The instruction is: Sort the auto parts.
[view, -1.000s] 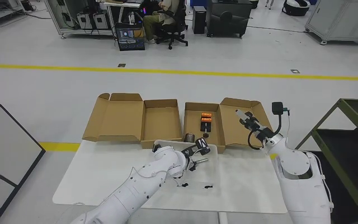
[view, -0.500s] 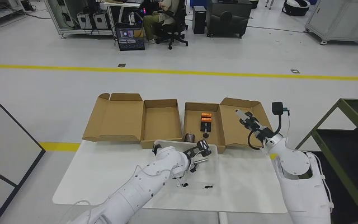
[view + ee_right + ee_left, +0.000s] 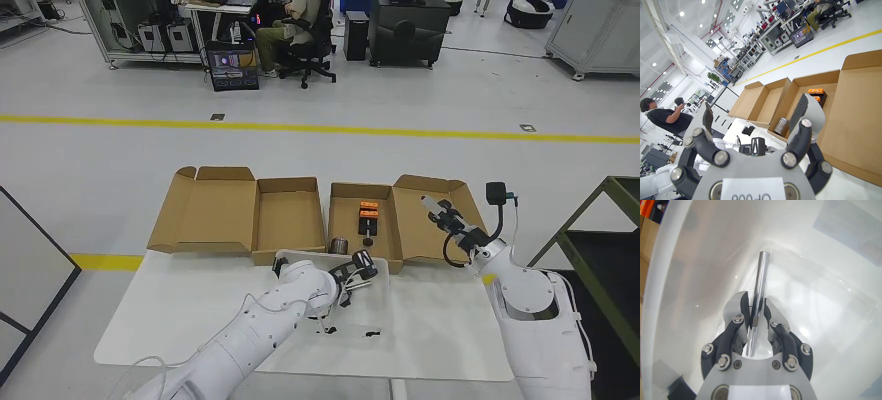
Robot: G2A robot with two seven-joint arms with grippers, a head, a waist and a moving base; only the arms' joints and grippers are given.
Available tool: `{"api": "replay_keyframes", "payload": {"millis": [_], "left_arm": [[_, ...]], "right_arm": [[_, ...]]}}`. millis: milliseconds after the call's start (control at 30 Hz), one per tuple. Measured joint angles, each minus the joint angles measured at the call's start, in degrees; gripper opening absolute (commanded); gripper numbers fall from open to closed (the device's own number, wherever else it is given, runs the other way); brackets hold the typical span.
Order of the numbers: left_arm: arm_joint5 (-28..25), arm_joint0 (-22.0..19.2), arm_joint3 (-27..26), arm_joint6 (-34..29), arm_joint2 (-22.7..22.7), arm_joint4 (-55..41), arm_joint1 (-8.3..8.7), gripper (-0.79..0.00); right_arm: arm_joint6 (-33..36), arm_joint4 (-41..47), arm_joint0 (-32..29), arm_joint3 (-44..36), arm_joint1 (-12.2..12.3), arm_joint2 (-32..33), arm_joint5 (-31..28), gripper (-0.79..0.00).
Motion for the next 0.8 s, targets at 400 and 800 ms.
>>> {"api": "replay_keyframes", "payload": {"millis": [400,800], "left_arm": [[-0.66,2.68,-10.4,-0.95,-5.52,3.44,2.53,-0.785],[-2.3,19.08,-37.46,-9.31,-20.18,12.14,9.16,-0.785]], "right_arm": [[0.0,0.0,0.0,0.0,0.0,0.0,0.0,0.0],[0.0,0.0,0.0,0.0,0.0,0.0,0.0,0.0]]}}
